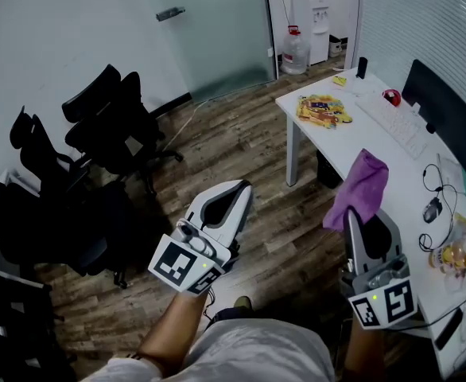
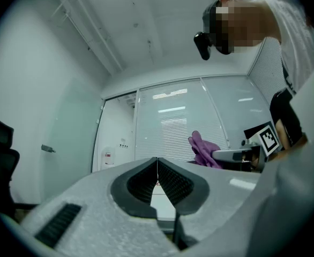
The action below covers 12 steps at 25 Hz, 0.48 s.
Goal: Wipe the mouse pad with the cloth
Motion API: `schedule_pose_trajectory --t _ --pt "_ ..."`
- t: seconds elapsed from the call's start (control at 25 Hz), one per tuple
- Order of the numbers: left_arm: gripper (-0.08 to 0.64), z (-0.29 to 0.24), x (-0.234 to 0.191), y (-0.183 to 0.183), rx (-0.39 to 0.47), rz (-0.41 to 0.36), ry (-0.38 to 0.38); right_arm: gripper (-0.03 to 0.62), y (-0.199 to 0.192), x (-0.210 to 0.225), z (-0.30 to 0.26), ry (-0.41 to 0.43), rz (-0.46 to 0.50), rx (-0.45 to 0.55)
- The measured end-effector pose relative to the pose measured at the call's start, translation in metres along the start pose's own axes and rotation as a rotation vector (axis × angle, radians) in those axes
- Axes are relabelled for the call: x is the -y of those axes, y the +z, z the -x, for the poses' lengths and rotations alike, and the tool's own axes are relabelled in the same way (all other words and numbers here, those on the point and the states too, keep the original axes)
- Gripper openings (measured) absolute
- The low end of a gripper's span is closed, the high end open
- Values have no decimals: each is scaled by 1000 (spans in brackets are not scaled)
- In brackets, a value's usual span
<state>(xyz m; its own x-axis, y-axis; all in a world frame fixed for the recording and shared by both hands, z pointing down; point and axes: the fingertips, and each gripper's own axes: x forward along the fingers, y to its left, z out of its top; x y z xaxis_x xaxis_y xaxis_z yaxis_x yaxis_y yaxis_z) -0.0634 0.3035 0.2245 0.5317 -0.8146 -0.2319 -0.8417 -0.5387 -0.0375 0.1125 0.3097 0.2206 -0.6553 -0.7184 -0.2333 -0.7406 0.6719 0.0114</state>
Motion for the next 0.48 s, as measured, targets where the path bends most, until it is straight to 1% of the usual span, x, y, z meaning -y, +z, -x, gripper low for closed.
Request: schedule_pose_trajectory --t 0.28,0.48 --pt "17 -15 17 -9 -15 -11 33 71 -6 31 11 19 -14 -9" --pt "17 -28 17 -10 -15 -18 46 71 -6 48 12 19 -14 -9"
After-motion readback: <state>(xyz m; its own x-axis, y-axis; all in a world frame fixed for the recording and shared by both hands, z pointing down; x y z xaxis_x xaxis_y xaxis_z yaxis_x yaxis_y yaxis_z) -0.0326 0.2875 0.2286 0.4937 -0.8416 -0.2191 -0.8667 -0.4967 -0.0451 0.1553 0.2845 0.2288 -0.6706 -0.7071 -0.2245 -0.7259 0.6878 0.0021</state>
